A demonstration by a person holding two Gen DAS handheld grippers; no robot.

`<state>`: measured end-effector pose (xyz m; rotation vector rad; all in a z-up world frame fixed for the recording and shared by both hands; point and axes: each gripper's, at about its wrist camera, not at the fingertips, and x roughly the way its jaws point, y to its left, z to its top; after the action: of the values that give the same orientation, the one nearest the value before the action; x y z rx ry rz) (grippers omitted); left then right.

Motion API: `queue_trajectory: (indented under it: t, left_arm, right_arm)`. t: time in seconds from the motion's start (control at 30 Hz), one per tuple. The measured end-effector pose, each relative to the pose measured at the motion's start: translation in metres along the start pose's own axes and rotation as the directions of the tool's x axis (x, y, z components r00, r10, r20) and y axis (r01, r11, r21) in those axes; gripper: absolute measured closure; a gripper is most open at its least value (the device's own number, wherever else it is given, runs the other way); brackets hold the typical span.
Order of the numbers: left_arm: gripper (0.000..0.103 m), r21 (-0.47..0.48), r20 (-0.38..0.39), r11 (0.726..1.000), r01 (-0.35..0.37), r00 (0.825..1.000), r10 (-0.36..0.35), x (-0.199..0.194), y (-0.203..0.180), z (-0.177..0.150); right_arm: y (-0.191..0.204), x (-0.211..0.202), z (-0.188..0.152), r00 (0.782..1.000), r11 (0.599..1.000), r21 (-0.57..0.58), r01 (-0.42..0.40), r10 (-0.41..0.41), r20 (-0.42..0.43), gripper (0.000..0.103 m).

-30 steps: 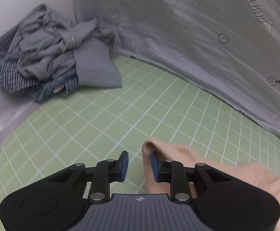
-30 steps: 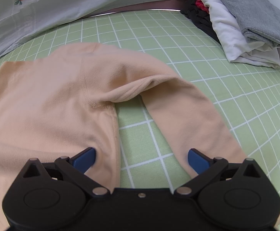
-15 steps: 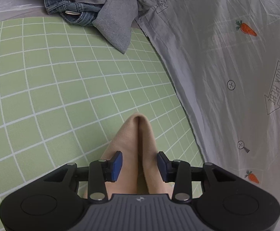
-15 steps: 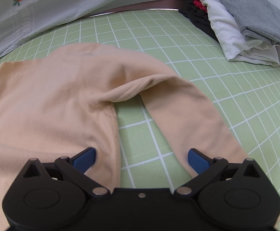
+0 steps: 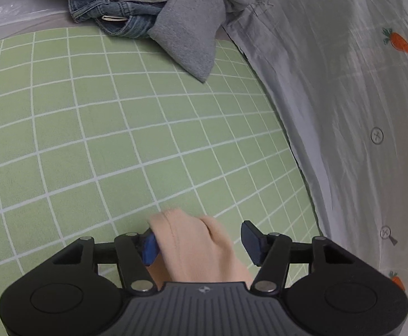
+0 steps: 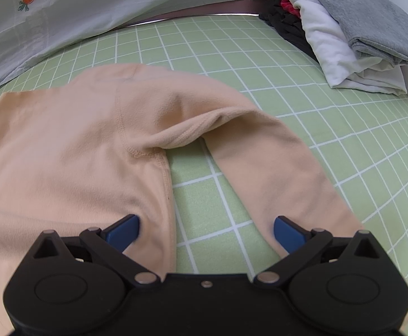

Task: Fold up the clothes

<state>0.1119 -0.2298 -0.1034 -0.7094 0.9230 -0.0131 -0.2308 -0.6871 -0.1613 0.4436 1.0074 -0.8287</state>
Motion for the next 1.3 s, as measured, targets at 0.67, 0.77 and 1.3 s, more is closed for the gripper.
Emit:
queue_trajectory:
  t: [0.67, 0.77, 1.3]
  left_arm:
    - [0.06, 0.351, 0.104, 0.93, -0.107, 0.992, 0.075, -0.044, -0.001, -0.037]
    - [0.045, 0.354, -0.003, 0.927, -0.125, 0.991, 0.135, -0.044, 0.023, -0.052]
    - [0.034, 0.656, -0.234, 0.752, 0.065, 0.965, 0.121, -0.074, 0.04, -0.151]
  right_arm:
    - [0.001, -0.002, -0.002, 1.0, 1.0, 0.006, 0.002, -0.002, 0.007, 0.0]
    - [0.001, -0.002, -0.003, 1.0, 1.0, 0.008, 0.002, -0.002, 0.005, 0.0]
    - [0.007, -0.038, -0.058, 0.991, 0.994, -0.051, -0.1, 0.095, -0.091, 0.007]
